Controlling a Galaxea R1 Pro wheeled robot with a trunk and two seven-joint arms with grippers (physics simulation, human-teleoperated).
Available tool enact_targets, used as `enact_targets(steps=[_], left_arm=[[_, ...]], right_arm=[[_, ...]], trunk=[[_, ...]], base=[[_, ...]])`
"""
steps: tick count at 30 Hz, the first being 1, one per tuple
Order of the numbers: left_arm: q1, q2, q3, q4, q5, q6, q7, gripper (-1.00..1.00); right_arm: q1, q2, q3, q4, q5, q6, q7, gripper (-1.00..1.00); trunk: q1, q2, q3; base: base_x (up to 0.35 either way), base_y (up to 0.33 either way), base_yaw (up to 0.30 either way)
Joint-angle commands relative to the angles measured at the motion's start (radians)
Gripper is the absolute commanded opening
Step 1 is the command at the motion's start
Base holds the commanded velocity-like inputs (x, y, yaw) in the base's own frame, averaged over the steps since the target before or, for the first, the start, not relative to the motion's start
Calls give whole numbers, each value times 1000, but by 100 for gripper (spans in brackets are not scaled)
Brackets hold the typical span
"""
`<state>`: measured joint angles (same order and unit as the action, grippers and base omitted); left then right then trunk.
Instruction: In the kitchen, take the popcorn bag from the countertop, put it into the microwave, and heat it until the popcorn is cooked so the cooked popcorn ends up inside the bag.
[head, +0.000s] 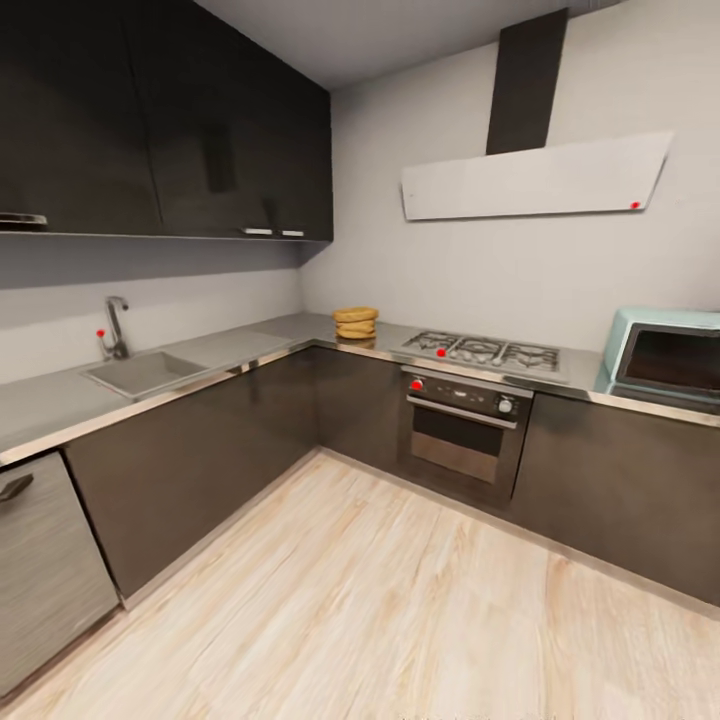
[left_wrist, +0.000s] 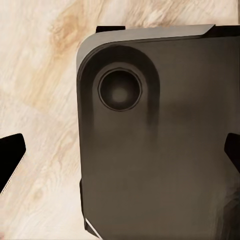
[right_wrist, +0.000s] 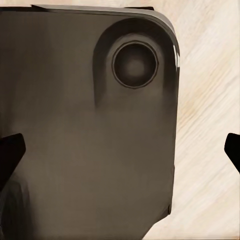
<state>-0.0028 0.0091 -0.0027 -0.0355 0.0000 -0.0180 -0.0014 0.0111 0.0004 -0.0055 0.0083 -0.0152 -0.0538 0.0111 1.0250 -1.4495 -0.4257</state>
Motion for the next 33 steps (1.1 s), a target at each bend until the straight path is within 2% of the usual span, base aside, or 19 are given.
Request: enact_targets(steps=[1,33], left_arm=[[0,0,0,0,0,-2,0,100],[0,0,0,0,0,-2,0,100]], right_arm=[[0,0,-1,1,-2,-4,1,100],[0,-4,-1,1,-2,-4,1,100]], trunk=[[0,0,-1],[0,0,-1]], base=[[0,0,-285],[0,0,-285]])
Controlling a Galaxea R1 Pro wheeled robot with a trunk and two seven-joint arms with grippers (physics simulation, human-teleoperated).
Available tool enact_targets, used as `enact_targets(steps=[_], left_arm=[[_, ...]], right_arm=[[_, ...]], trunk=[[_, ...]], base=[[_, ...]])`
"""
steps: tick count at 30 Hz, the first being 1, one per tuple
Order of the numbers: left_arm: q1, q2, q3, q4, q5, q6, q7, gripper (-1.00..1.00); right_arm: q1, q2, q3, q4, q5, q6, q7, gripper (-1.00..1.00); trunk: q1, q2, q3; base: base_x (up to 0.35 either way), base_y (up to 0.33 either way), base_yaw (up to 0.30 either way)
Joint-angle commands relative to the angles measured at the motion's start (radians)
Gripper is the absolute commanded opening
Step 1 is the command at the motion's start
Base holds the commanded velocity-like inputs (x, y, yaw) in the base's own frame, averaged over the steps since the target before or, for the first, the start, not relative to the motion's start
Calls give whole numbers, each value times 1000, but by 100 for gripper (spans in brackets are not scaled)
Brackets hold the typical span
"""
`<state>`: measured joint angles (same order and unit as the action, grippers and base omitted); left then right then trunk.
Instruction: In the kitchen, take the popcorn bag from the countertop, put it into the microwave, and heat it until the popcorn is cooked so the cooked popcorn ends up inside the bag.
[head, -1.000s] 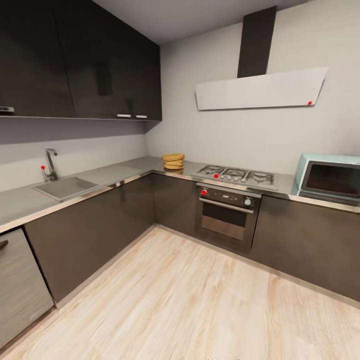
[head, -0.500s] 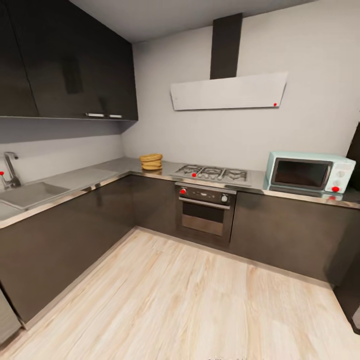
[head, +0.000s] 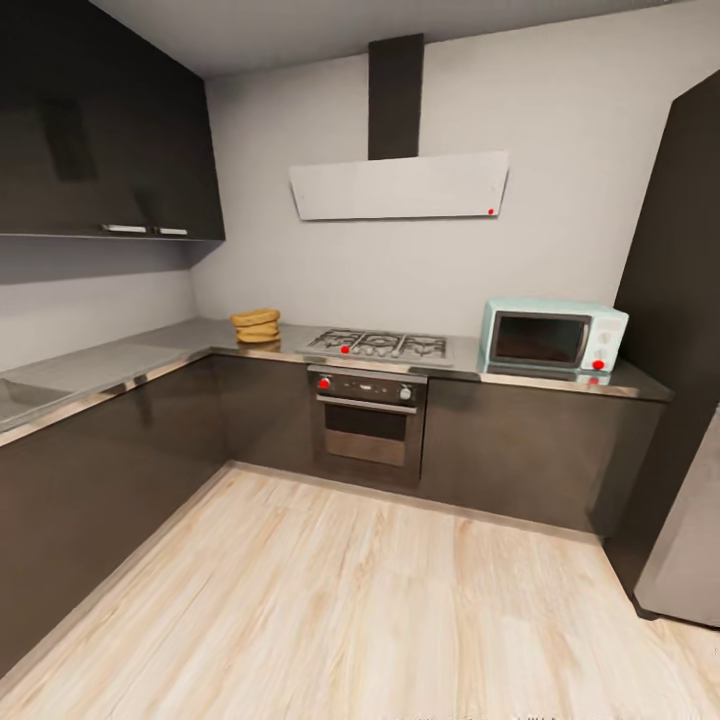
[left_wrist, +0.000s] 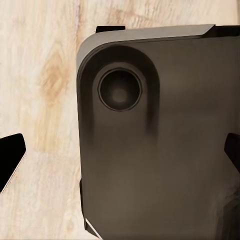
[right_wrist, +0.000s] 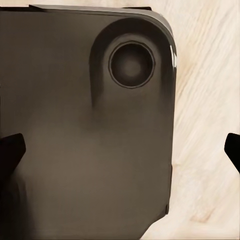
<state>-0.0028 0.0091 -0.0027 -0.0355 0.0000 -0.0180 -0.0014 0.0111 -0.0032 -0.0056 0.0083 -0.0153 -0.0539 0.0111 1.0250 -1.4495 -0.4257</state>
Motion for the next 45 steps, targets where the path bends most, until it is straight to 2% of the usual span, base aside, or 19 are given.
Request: enact_targets(steps=[1,18,28,45], left_arm=[[0,0,0,0,0,-2,0,100],[0,-1,4,0,9,-2,-1,100],[0,-19,11,-6,11,-2,-4,100],[0,-21,15,-4,19,-1,-7,100]], right_arm=[[0,0,-1,1,-2,-4,1,100],[0,-9,-1,2,-3,-5,3,100],[0,-8,-1,2,-3,-4,3,100],[0,-9,-1,2,-3,-5,3,100]], trunk=[[0,0,-1],[0,0,-1],[0,0,-1],[0,0,-1]], base=[[0,0,-285],[0,0,-285],[0,0,-285],[0,0,-285]])
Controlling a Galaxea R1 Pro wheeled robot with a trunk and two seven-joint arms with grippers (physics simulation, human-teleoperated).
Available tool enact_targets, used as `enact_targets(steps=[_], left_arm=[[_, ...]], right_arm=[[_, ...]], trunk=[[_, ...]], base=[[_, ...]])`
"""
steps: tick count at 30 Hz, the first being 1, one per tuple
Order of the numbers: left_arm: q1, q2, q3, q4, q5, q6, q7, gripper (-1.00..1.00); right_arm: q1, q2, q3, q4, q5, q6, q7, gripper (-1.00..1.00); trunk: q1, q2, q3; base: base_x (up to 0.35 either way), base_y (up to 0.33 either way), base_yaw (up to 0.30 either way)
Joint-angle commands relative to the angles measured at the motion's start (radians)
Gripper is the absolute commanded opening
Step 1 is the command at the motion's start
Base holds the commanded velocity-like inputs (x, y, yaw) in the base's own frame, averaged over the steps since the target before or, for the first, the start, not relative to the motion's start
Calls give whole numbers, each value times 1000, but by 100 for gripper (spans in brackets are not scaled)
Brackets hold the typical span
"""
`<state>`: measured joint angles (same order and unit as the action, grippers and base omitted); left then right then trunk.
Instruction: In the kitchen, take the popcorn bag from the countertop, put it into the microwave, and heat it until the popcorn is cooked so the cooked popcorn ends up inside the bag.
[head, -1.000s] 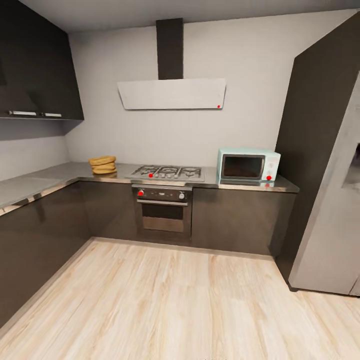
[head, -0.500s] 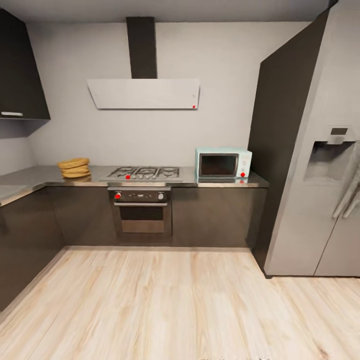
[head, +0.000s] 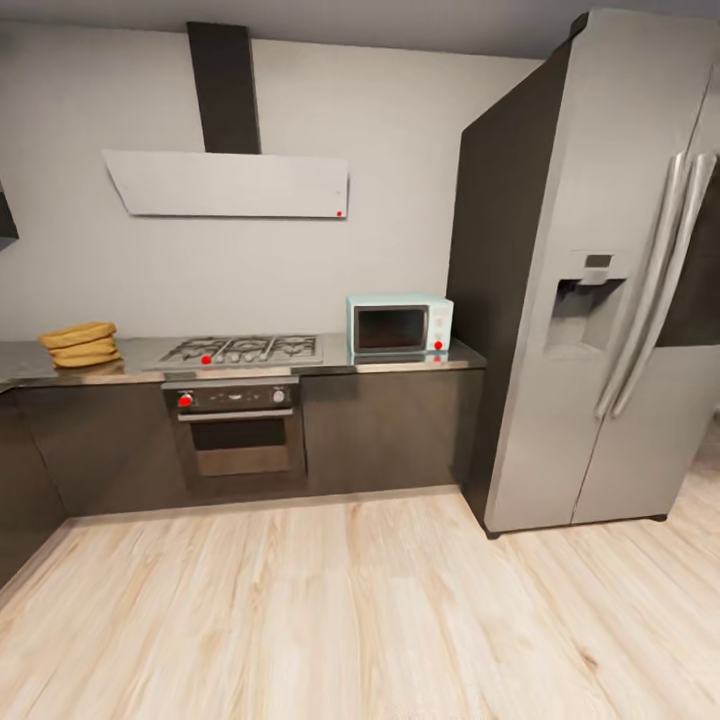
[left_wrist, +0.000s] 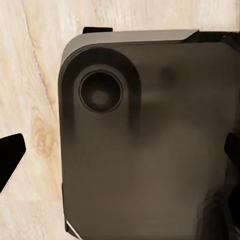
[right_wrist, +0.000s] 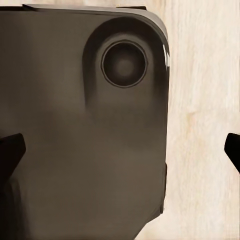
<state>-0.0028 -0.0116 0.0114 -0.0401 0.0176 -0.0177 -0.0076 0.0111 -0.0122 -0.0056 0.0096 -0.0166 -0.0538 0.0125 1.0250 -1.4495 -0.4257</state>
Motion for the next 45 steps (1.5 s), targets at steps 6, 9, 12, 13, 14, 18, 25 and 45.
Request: enact_targets(steps=[6,9,12,13,14,18,25,45], left_arm=[[0,1,1,1,1,-1,-2,100],[0,1,1,1,2,-1,-2,100],[0,1,-1,2,1,2,-2,100],[0,1,-1,2,2,5,-2,100],[0,0,-2,2,5,9,-2,100],[0,1,-3,2,7,11,0,100],[0,1,-3,2,8,12,6,100],[0,1,-2,2,9,12,6,100]], right_arm=[[0,0,0,0,-2,-4,1,100],[0,0,1,0,1,-4,1,100],[0,0,2,0,7,-6,0,100],[0,0,2,0,7,-5,0,100],[0,1,3,0,9,-5,-2,100],[0,1,4,0,8,-6,-7,100],[0,1,3,0,5,-5,-8,100],[0,1,3,0,4,-4,-8,100]], trunk=[[0,0,-1],[0,0,-1],[0,0,-1],[0,0,-1],[0,0,-1],[0,0,-1],[0,0,-1],[0,0,-1]], base=[[0,0,-252],[5,0,-49],[175,0,-10],[277,-6,-3],[304,-92,-1],[310,-119,0],[313,-136,0],[294,-212,0]])
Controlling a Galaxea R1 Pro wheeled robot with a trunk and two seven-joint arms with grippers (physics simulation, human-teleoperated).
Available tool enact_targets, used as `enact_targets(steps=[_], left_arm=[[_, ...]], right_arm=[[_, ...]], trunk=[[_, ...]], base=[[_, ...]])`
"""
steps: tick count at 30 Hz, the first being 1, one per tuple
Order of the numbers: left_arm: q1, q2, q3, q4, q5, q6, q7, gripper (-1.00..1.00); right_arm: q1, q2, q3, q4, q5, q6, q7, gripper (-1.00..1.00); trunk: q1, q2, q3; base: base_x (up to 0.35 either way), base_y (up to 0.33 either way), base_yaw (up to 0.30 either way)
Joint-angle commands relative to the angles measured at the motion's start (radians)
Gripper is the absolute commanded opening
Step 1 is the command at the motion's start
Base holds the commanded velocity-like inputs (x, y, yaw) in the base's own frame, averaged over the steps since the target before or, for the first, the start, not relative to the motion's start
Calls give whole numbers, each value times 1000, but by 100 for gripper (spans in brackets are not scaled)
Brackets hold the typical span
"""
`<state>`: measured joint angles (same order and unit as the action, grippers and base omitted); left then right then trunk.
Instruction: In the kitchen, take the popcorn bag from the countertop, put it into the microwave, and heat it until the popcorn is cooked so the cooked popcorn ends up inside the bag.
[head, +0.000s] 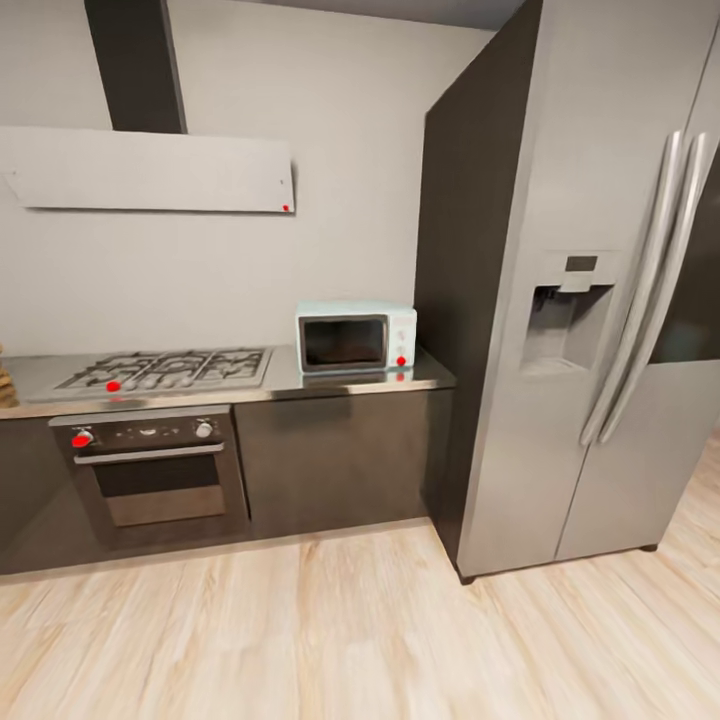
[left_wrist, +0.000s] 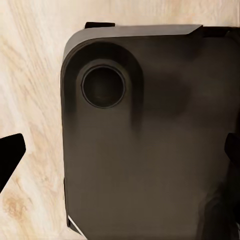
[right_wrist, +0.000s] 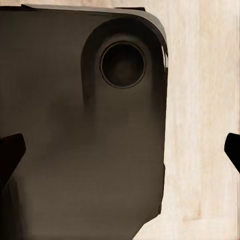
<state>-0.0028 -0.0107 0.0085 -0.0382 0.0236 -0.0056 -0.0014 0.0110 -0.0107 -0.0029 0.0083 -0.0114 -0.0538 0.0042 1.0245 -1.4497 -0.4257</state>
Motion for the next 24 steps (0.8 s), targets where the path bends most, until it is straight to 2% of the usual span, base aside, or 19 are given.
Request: enact_targets(steps=[1,10,24], left_arm=[[0,0,1,0,2,-1,0,100],[0,1,1,0,3,-1,0,100],[0,1,1,0,3,-1,0,100]], right_arm=[[0,1,0,1,2,-4,0,100],[0,0,1,1,5,-5,0,100],[0,0,1,1,5,-5,-1,100]], trunk=[[0,0,-1],[0,0,-1],[0,0,-1]], base=[[286,-231,0],[288,-220,0],[313,-111,0]])
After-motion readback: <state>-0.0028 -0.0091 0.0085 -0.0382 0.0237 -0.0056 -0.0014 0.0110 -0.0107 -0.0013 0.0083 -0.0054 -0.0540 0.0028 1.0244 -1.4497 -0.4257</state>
